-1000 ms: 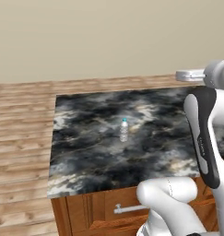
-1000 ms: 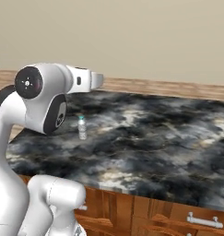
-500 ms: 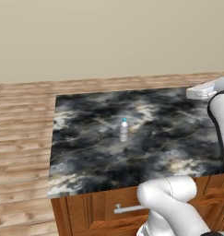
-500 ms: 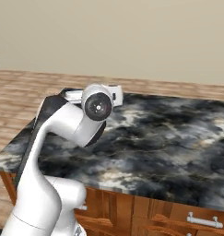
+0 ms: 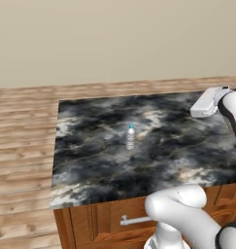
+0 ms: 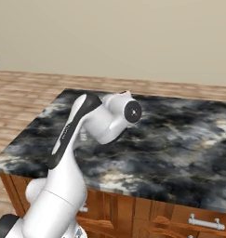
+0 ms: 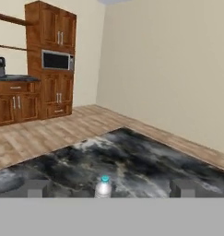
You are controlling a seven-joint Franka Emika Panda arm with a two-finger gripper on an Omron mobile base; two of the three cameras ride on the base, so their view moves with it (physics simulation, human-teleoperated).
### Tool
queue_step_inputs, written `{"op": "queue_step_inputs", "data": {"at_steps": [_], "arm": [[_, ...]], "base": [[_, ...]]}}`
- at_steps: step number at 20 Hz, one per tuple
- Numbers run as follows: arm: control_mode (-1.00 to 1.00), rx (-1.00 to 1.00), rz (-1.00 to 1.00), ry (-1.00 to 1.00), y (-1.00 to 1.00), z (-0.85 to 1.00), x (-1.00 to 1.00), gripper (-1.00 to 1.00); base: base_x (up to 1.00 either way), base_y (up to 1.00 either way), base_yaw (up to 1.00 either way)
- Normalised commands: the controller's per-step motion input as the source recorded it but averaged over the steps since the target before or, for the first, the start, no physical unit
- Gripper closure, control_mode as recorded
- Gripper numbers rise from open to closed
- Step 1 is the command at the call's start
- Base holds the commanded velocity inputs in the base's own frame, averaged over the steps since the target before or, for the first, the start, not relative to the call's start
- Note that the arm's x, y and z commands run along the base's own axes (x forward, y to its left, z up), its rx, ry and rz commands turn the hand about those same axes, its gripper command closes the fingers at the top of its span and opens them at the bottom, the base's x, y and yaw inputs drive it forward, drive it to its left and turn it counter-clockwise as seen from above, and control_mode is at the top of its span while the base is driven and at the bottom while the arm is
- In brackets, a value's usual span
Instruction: Pick the bottled drink, beer, bottled water from the counter and place them in the open cabinet.
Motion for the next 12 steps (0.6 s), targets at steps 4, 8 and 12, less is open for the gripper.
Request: {"op": "queue_step_inputs", "data": {"at_steps": [4,8,12], "arm": [[-1.00,-0.20,0.19,0.00,0.00,-0.44,0.49,-1.00],[-1.00,-0.17,0.14,0.00,0.00,-0.38,0.46,-1.00],[-1.00,-0.19,0.11,0.00,0.00,-0.37,0.41,-1.00]], "base": [[0.00,0.00,0.00],[0.00,0.00,0.00],[0.00,0.00,0.00]]}}
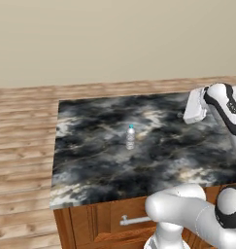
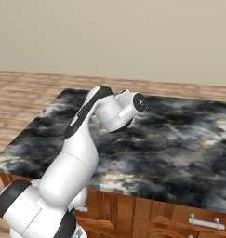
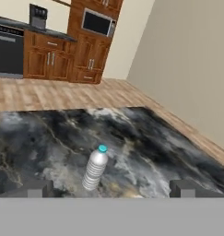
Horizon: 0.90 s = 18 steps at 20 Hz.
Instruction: Pick the bottled drink, beer, bottled water from the counter and place them in the open cabinet.
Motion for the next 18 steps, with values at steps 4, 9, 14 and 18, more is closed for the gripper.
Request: {"op": "queue_step_inputs", "data": {"at_steps": [4,9,14,18], "arm": [[-1.00,-0.17,0.13,0.00,0.00,-0.35,0.36,-1.00],[-1.00,-0.13,0.14,0.03,0.01,-0.34,0.26,-1.00],[-1.00,-0.10,0.10,0.13,0.20,-0.23,0.11,-1.00],[-1.00,-0.02,0.10,0.18,0.24,-0.16,0.00,-1.00]], "base": [[0.00,0.00,0.00],[0.00,0.00,0.00],[0.00,0.00,0.00],[0.00,0.00,0.00]]}}
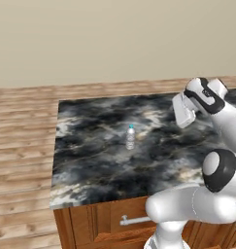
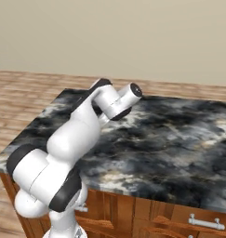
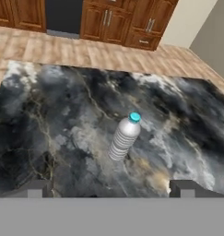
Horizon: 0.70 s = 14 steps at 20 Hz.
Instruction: Pick the bottled drink, beer, bottled water from the counter and place them in the open cabinet.
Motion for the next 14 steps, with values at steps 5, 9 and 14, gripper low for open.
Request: {"op": "queue_step_inputs", "data": {"at_steps": [5,9,14], "arm": [[-1.00,0.00,0.08,0.17,0.19,-0.10,0.00,-1.00],[-1.00,0.00,0.03,0.05,0.12,-0.18,0.01,-1.00],[-1.00,0.00,0.00,0.00,0.09,-0.43,0.30,-1.00]], "base": [[0.00,0.00,0.00],[0.00,0.00,0.00],[0.00,0.00,0.00]]}}
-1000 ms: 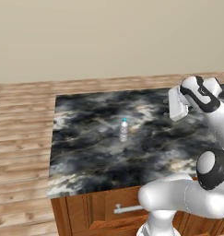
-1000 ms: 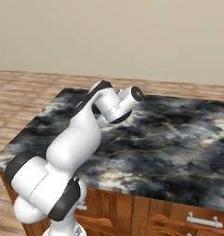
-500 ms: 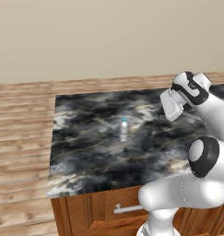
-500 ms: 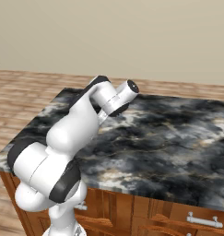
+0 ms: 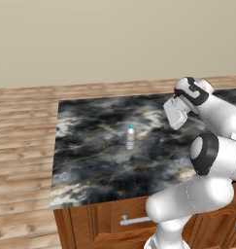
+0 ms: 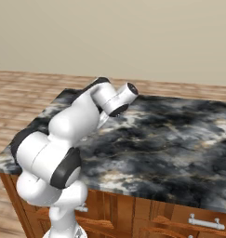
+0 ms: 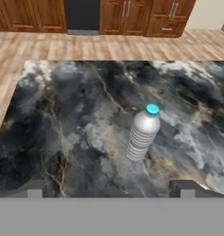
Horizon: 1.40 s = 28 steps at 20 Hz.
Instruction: Pick the bottled drink, beer, bottled water from the counter and place them in the open cabinet.
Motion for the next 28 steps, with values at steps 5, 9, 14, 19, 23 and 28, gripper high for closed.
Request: {"op": "queue_step_inputs", "data": {"at_steps": [5,9,14,19,23,28], "arm": [[-1.00,0.04,0.00,0.00,0.00,-0.43,0.36,-1.00],[-1.00,0.11,0.02,0.00,0.00,-0.22,0.18,-1.00],[-1.00,0.11,0.05,0.00,0.00,-0.13,0.11,-1.00],[-1.00,0.07,0.03,0.00,0.03,-0.07,0.11,-1.00],[-1.00,0.02,0.00,0.00,0.04,-0.09,0.28,-1.00],[-1.00,0.02,0.00,0.00,0.05,-0.07,0.25,-1.00]], "base": [[0.00,0.00,0.00],[0.00,0.00,0.00],[0.00,0.00,0.00],[0.00,0.00,0.00],[0.00,0.00,0.00],[0.00,0.00,0.00]]}}
